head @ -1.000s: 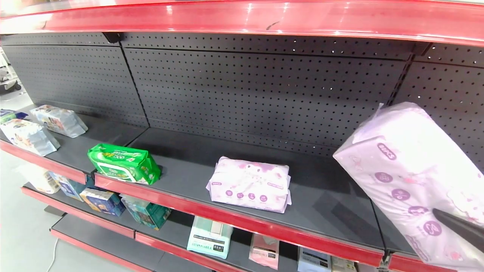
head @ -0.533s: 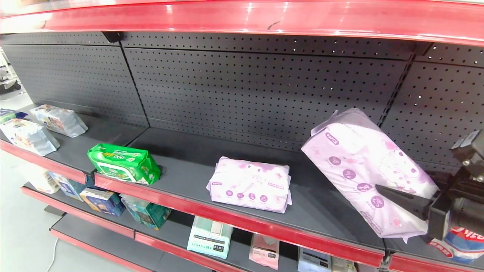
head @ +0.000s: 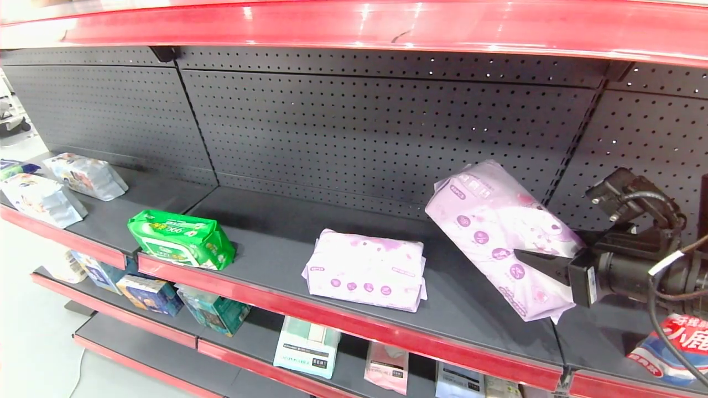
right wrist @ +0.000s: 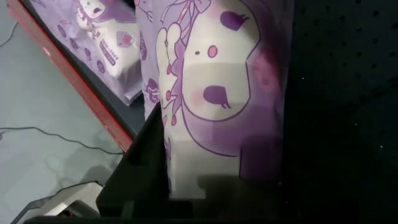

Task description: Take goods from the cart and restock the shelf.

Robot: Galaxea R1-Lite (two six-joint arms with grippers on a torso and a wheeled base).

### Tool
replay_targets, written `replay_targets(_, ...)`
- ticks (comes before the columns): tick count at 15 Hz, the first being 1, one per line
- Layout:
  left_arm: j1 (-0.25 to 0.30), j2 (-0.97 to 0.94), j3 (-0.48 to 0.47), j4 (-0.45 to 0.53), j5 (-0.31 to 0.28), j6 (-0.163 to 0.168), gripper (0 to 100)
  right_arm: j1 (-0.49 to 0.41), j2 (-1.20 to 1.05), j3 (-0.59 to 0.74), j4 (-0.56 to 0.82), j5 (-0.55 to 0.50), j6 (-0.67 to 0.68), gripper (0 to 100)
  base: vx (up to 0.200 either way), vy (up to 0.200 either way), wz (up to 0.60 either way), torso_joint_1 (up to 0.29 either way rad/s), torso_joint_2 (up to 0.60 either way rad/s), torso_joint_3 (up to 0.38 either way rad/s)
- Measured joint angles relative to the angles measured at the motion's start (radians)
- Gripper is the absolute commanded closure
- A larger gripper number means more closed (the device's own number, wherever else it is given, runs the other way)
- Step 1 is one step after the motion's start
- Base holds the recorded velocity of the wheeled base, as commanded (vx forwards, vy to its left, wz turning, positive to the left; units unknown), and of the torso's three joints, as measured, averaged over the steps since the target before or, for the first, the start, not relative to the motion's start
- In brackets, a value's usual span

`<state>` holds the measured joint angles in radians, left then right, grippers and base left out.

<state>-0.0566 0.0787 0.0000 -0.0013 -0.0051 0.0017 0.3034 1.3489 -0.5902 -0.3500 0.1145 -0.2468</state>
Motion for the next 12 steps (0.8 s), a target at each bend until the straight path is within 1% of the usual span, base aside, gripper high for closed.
replay_targets(3, 0.0, 0.0, 0.0, 0.0, 0.0, 0.0, 0, -0.006, 0.053, -0.014, 0.0, 0.0, -0.001, 100, 0.0, 0.0, 0.0, 0.0, 0.0, 0.0)
replay_targets(7, 0.0, 0.001, 0.0, 0.0, 0.0, 0.0, 0, -0.023, 0.111, -0.028, -0.054, -0.003, -0.008, 100, 0.0, 0.0, 0.0, 0.0, 0.0, 0.0)
replay_targets(12, 0.0, 0.001, 0.0, 0.0, -0.001, 0.0, 0, -0.042, 0.2, -0.1, -0.067, -0.006, -0.009, 100, 0.0, 0.0, 0.0, 0.0, 0.0, 0.0)
